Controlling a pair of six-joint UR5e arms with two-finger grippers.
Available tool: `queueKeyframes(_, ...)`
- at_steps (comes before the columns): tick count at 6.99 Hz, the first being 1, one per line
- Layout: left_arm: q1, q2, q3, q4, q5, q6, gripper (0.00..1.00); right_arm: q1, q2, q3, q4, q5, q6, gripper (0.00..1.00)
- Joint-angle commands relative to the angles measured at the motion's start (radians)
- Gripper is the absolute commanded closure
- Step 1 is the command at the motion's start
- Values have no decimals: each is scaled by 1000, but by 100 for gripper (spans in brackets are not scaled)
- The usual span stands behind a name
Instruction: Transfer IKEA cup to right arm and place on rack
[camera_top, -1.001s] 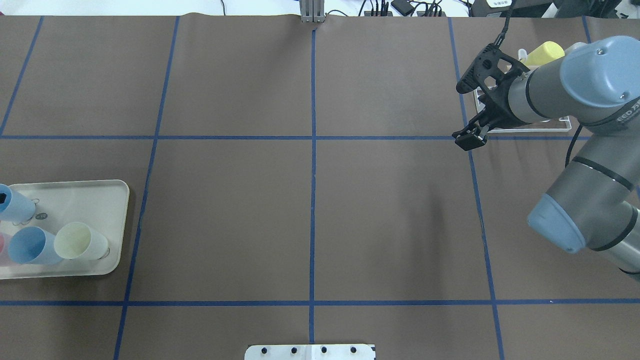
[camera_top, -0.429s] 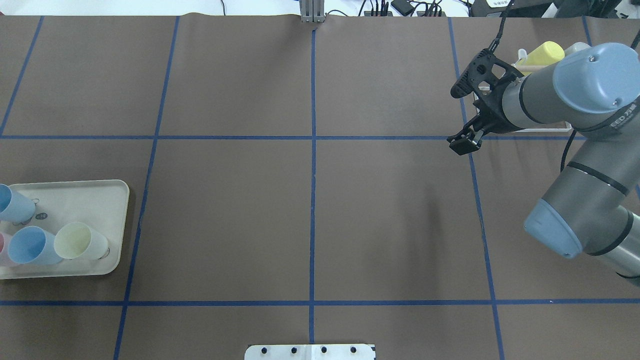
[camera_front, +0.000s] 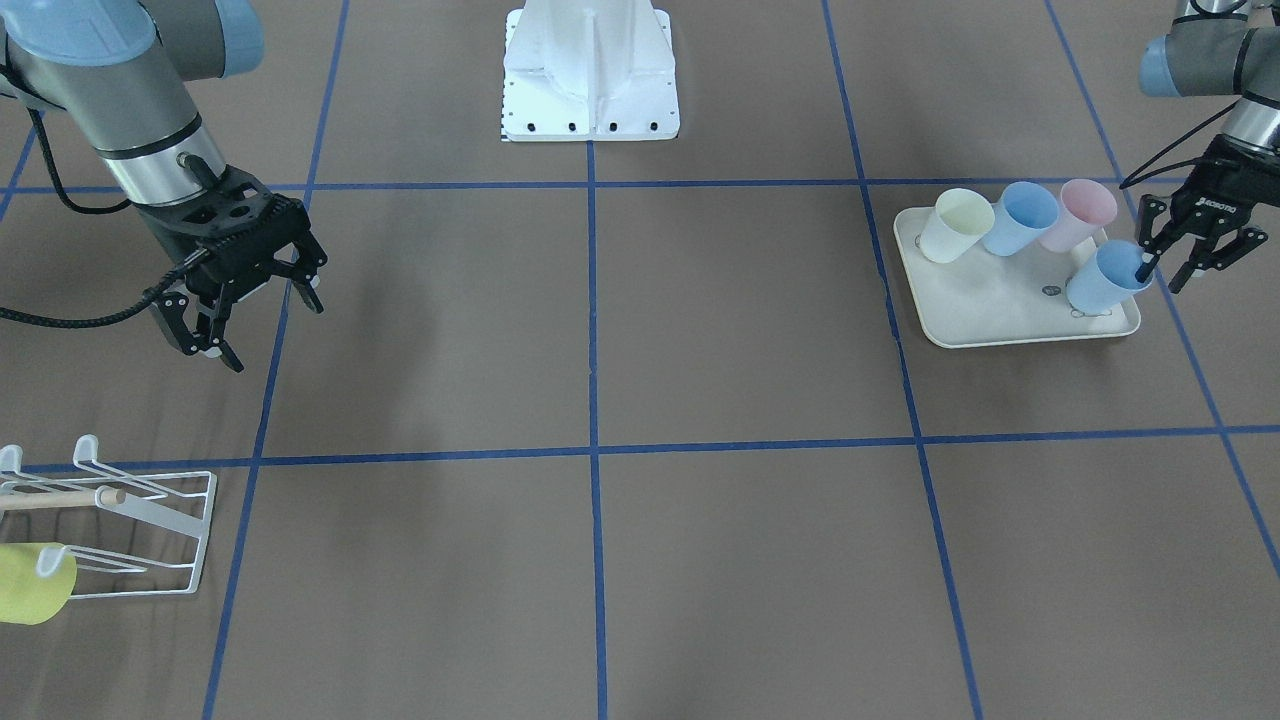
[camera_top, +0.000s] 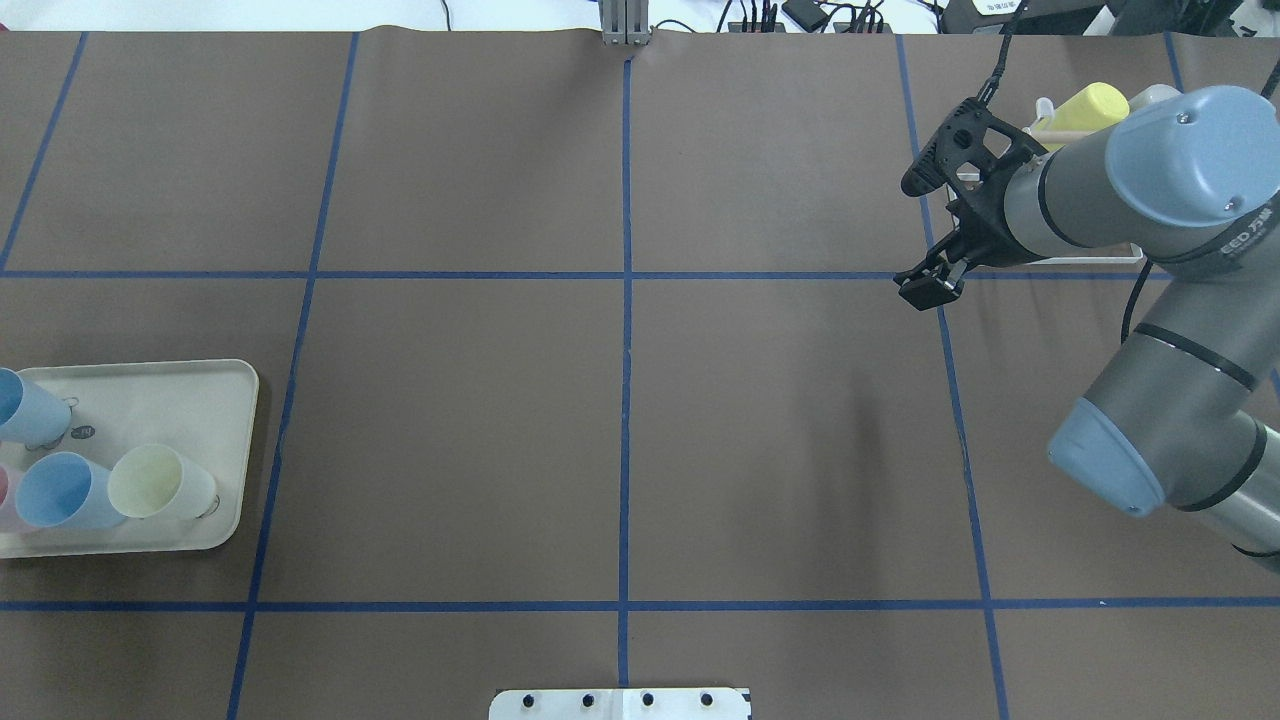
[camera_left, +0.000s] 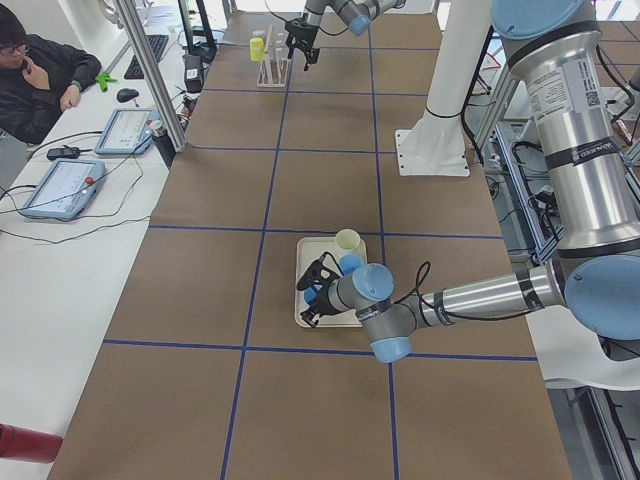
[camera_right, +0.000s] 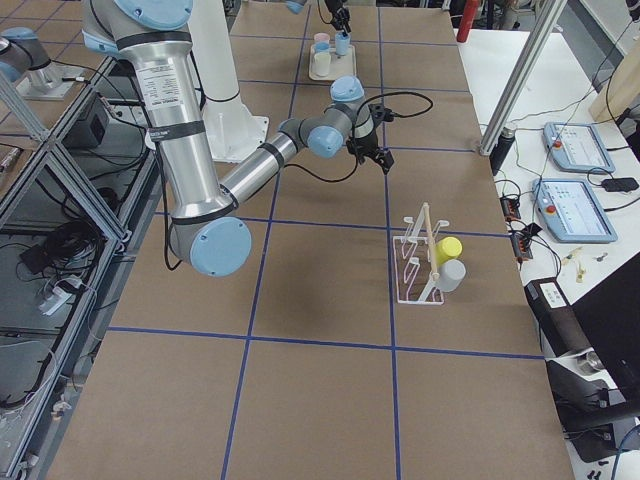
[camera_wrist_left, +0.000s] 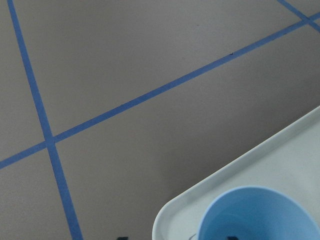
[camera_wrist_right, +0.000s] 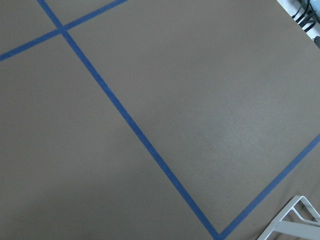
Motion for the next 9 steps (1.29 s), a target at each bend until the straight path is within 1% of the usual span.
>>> queueKeyframes(1, 1, -2, -2, 0, -17, 6, 100, 0, 0, 0, 0, 0, 0, 1)
queueKeyframes(2, -7, -5, -8, -2, -87, 7, 100, 0, 0, 0, 0, 0, 0, 1)
queueKeyframes(3, -52, -15, -17, 7, -129, 8, 100, -2, 1, 0, 0, 0, 0, 1)
queueKeyframes(5, -193, -66, -40, 15, -215, 8, 100, -6, 7, 0, 2, 3, 0, 1)
queueKeyframes(6, -244, -87, -60, 36, -264, 0, 100, -18, 33, -6, 3, 3, 0, 1)
queueKeyframes(7, -283, -104, -131, 117, -308, -26, 100, -40, 53, -9, 18, 5, 5, 1)
queueKeyframes(8, -284, -101, -253, 189, -321, -167, 100, -61, 61, -12, 53, 0, 3, 1)
queueKeyframes(9, -283, -104, -338, 206, -323, -342, 100, -74, 55, -23, 143, 3, 6, 1)
